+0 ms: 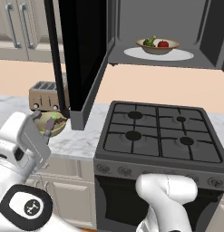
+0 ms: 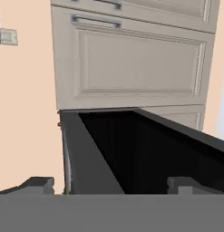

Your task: Place the bowl containing the tomato and broccoli in the microwave. Close the microwave door and press the start button to microwave the meal.

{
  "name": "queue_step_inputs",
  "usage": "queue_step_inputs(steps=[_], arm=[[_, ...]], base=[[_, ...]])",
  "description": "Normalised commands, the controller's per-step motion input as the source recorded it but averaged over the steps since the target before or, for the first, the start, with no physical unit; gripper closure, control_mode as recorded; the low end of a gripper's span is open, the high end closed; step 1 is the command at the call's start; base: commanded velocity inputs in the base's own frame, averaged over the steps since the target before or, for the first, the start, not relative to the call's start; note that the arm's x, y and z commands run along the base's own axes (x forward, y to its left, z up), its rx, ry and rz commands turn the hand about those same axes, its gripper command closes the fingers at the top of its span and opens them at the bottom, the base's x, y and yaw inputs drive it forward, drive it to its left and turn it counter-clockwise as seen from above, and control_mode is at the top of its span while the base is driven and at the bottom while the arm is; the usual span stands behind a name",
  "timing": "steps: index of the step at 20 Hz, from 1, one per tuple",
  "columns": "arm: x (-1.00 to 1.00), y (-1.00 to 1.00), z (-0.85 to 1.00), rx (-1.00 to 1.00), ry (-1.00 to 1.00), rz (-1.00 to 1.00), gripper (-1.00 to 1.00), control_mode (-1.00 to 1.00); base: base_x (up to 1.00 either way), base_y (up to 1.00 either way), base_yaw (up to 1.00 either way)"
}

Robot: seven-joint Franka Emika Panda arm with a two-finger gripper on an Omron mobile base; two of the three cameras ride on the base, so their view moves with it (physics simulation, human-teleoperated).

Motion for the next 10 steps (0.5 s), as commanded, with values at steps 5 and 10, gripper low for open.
queue_step_inputs(steps=[5,10], arm=[[0.34,0.49,0.0,0.0,-0.07,-0.21,-1.0,-1.0],[0.28,0.49,0.08,0.0,0.02,-0.2,-1.0,-1.0]], base=[[0.0,0.0,0.0],[0.0,0.0,0.0]])
